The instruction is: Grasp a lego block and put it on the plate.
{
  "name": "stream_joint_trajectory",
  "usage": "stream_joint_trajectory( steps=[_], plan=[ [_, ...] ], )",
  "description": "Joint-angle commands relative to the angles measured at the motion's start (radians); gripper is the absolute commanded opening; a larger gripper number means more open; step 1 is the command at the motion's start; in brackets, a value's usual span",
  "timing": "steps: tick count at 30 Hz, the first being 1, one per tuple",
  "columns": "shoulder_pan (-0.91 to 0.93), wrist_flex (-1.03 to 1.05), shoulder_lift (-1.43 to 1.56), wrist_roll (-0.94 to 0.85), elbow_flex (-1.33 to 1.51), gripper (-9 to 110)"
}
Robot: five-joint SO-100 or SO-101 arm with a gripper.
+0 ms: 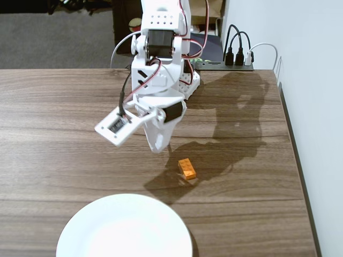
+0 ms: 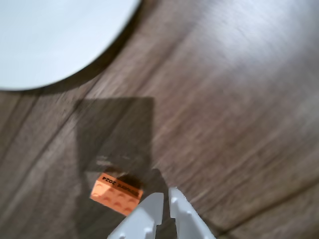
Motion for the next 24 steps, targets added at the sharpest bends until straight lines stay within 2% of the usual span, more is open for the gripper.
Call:
stream_joint_trajectory(
  steps=[1, 15, 24],
  plan=[
    [0.000, -0.015, -0.031, -0.071, -0.074, 1],
    [-0.066, 0.074, -0.204, -0.485, -0.299, 1],
    [-0.130, 0.256, -0.259, -0.781, -0.356, 1]
  ],
)
